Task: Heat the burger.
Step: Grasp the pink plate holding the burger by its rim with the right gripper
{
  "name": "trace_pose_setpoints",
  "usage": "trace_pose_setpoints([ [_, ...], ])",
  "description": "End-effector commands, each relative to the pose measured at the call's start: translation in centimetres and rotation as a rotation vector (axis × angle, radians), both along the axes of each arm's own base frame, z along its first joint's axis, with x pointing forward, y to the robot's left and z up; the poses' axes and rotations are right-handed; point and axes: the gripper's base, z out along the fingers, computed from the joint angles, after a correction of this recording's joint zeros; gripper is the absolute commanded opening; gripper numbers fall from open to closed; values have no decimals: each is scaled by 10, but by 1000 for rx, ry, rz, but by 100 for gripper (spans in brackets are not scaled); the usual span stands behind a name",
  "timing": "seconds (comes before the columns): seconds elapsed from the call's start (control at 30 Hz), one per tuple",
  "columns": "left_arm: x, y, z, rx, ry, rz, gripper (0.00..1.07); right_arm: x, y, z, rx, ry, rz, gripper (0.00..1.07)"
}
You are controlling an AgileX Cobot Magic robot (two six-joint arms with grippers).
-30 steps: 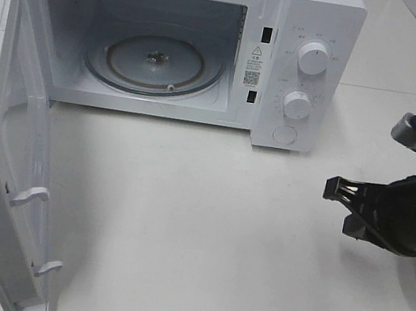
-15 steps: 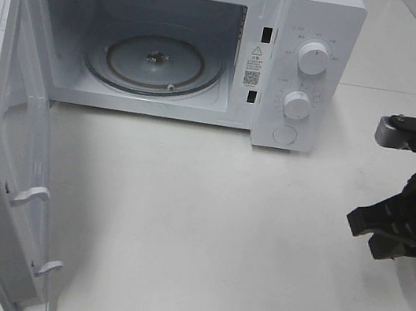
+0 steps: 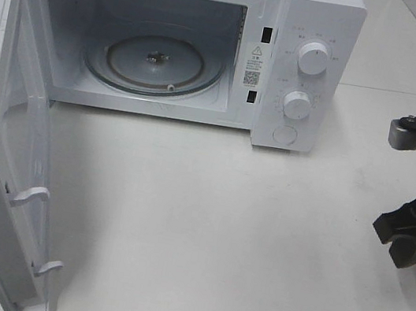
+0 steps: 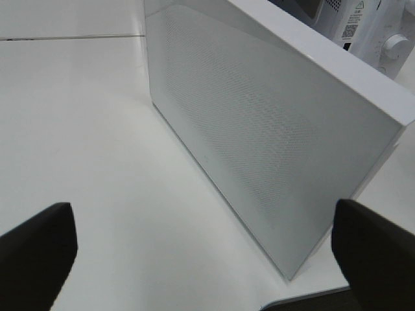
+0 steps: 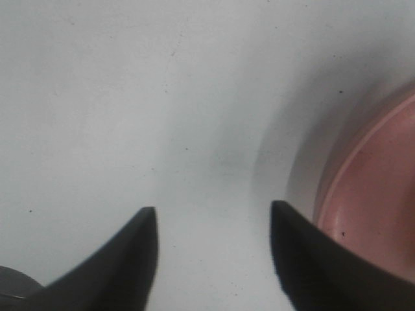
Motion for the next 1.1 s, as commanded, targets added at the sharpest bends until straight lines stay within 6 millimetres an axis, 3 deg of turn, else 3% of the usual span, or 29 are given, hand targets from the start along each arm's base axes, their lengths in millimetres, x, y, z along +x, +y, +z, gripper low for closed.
trace_pose_setpoints([
  [0.03, 0, 0, -1, -3, 7, 1, 100, 1, -3, 3, -20, -7, -12, 84],
  [0.1, 0, 0, -1, -3, 7, 1, 100, 2, -8, 3, -43, -13, -43, 103],
  [0.5, 0, 0, -1, -3, 7, 1, 100, 5, -39, -6, -84, 26, -214, 100],
  [1.1, 0, 0, -1, -3, 7, 1, 100, 21, -50, -45, -102, 74, -260, 95],
])
